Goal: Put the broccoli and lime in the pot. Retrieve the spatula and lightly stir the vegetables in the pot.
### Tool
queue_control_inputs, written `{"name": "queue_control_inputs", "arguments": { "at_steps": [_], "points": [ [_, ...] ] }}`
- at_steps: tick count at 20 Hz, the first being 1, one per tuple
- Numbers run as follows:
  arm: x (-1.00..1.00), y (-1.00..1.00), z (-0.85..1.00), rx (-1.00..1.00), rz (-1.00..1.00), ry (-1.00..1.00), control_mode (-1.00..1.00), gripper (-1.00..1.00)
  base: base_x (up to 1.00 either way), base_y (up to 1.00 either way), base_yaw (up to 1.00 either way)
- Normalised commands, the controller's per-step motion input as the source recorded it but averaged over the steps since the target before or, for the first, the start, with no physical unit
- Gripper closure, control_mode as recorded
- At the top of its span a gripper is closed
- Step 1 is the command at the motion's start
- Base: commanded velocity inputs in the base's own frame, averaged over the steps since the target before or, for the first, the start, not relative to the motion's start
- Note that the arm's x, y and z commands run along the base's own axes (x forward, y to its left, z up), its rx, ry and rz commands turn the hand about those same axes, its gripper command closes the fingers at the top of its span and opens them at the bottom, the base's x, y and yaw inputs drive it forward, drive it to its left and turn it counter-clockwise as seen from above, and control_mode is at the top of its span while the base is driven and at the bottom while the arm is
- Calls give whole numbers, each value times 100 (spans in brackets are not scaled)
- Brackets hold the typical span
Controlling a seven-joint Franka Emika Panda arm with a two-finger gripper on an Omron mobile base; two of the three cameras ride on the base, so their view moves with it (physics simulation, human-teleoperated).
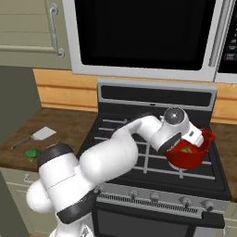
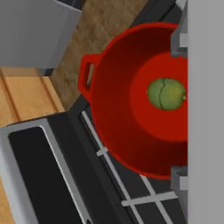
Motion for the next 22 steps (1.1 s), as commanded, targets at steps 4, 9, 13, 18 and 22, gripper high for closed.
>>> {"name": "queue_control_inputs", "arguments": {
  "at_steps": [4,9,13,18,22],
  "points": [
    [-100,75,24,0,1,-8,-100,-100,0,0,0],
    [-76,100,50,0,4,5,-100,-100,0,0,0],
    [-32,100,84,0,13,26,-100,-100,0,0,0],
    [-3,100,66,0,23,40,-100,-100,0,0,0],
    [-4,100,10,4,26,37,-100,-100,0,0,0]
  ]
}}
